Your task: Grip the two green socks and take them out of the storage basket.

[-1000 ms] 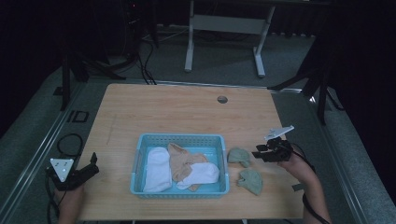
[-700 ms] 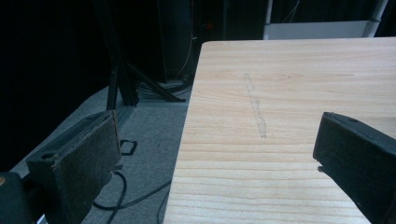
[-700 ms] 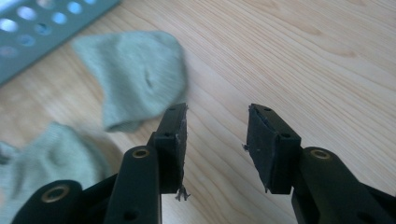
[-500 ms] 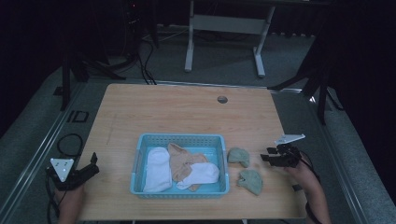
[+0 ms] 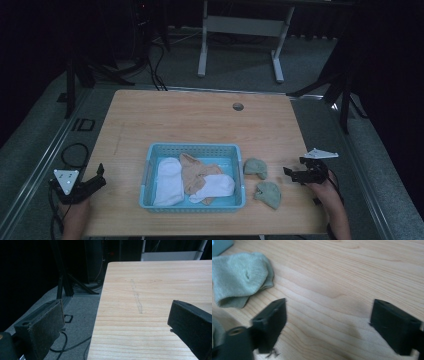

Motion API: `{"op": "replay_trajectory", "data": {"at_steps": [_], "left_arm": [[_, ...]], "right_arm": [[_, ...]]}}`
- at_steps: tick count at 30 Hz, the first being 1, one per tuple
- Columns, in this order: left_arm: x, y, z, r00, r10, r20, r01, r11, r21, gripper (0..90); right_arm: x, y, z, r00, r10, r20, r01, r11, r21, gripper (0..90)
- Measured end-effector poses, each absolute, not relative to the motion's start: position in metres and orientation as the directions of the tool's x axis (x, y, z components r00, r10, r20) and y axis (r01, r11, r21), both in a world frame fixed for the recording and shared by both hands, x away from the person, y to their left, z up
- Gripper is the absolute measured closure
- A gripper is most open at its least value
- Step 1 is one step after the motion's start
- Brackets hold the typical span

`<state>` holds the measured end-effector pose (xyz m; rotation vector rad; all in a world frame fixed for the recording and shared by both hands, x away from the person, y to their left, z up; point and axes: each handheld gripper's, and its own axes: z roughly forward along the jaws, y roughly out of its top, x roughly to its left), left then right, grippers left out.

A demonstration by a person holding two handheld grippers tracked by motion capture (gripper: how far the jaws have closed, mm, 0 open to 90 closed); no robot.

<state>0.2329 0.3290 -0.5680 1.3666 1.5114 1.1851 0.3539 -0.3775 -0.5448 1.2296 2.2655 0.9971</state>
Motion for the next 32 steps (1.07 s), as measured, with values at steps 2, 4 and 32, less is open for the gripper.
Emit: {"op": "replay_trajectory", "data": {"at_steps": [2,4,32], "left_arm": [[0.233,0.329,-0.568,-0.133,0.990,0.043,0.279,-0.005,0.960,0.4],[0.233,0.329,-0.568,-0.133,0.990,0.043,0.279,-0.004,0.960,0.3],[0.233,0.329,-0.568,-0.127,0.991,0.037,0.274,0.000,0.962,0.3]], "right_arm": [[0.352,-0.380,-0.546,-0.527,0.850,0.017,0.573,0.340,0.746,10.7],[0.351,-0.382,-0.547,-0.518,0.855,0.018,0.570,0.330,0.752,10.7],[0.317,-0.408,-0.556,-0.241,0.970,0.014,0.428,0.093,0.899,10.9]]}}
